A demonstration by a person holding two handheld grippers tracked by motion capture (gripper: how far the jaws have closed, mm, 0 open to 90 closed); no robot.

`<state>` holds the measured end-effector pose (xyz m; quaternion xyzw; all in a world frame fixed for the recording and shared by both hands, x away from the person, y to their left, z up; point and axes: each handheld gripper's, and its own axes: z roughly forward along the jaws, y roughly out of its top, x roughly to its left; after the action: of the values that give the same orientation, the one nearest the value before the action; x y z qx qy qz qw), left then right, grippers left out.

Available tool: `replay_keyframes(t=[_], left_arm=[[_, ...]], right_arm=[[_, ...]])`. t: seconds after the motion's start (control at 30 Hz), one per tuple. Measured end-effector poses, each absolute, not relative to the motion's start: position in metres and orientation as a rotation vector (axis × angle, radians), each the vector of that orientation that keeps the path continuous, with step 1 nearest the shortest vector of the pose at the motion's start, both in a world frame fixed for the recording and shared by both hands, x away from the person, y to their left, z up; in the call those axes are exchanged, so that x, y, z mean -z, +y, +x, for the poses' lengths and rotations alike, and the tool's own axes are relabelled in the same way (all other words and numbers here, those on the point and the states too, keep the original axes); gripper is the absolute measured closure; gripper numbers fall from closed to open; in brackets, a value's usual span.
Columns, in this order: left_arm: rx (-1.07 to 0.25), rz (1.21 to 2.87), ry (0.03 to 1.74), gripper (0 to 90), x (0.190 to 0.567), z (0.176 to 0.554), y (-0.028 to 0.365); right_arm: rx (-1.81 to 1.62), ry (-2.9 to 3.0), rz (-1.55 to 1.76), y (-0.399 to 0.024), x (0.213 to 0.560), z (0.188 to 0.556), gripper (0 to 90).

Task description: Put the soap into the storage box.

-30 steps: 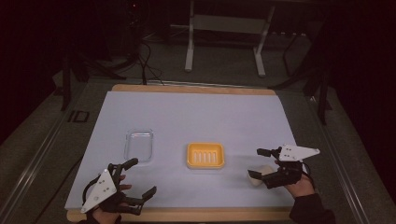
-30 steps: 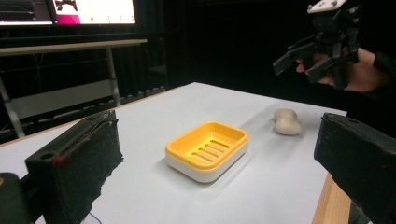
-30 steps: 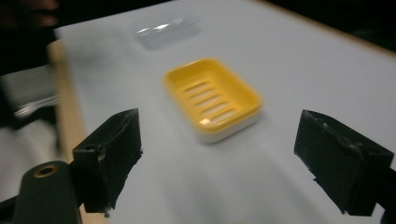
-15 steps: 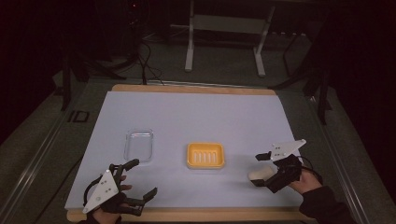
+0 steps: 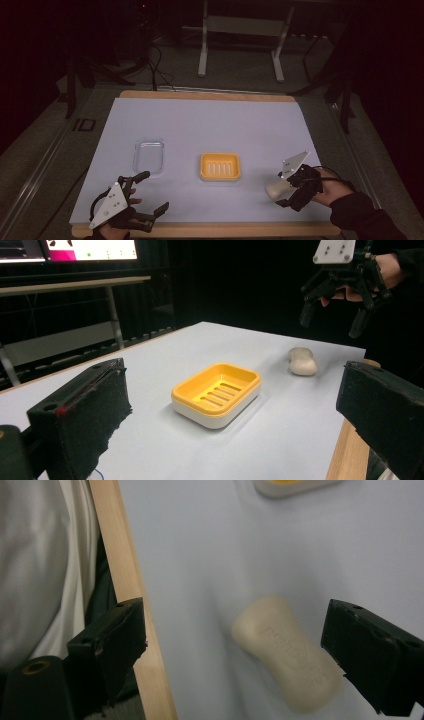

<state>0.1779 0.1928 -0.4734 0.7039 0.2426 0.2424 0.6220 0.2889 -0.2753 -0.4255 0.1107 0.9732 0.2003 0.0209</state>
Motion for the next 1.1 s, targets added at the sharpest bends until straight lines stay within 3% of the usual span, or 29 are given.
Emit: replay_keyframes(t=[1.1], left_arm=[[-0.52, 1.63, 0.539, 0.7, 0.475, 0.179, 0.191]], right_arm=[[-0.004, 3.137, 0.131, -0.259, 0.445, 0.305, 12.6]])
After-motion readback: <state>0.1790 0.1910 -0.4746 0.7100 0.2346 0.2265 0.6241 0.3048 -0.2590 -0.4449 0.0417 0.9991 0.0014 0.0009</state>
